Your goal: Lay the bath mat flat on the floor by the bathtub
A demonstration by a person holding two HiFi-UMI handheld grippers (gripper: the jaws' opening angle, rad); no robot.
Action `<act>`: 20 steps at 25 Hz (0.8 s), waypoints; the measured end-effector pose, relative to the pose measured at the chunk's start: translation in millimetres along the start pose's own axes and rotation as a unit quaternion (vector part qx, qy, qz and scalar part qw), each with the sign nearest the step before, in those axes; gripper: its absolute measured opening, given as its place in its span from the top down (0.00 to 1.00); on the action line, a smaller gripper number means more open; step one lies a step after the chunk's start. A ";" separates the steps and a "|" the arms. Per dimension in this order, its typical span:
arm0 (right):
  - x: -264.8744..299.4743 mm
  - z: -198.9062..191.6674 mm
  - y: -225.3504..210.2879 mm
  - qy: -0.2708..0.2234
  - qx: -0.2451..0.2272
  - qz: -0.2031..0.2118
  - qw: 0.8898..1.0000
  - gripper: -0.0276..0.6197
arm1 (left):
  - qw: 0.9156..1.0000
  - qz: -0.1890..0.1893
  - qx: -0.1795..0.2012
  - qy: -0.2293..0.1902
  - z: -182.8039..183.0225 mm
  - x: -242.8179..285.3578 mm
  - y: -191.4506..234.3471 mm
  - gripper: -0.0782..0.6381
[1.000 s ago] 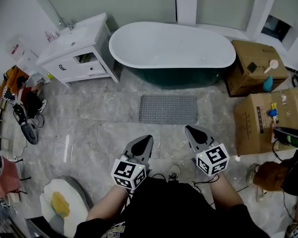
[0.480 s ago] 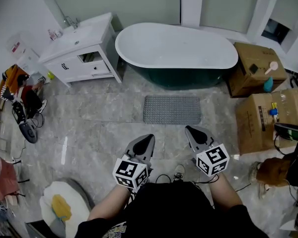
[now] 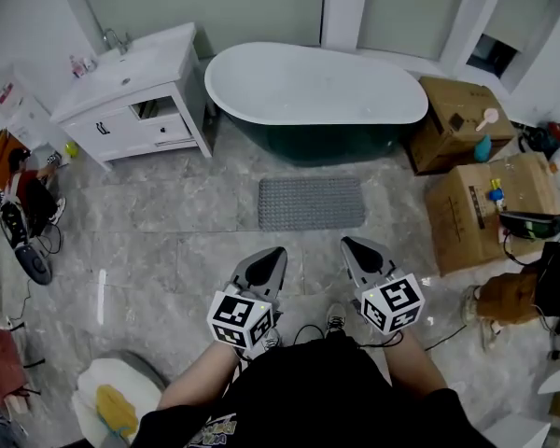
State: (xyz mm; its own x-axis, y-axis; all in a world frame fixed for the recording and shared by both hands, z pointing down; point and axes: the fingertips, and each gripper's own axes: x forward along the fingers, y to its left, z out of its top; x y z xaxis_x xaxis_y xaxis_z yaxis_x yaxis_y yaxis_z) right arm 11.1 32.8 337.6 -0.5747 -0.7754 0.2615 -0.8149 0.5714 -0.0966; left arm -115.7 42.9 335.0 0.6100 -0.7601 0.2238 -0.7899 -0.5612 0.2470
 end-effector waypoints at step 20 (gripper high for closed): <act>7.6 -20.4 72.0 0.004 0.019 -0.055 0.998 0.93 | 0.998 -0.058 0.005 0.008 -13.4 -49.9 35.8 0.87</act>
State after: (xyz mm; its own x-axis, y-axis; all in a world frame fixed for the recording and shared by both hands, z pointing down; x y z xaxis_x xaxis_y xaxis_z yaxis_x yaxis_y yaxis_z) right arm -50.5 73.5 352.2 -0.4814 -0.8305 0.2801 -0.8753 0.4724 -0.1036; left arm -173.5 65.2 345.3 0.6979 -0.6850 0.2088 -0.7147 -0.6479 0.2635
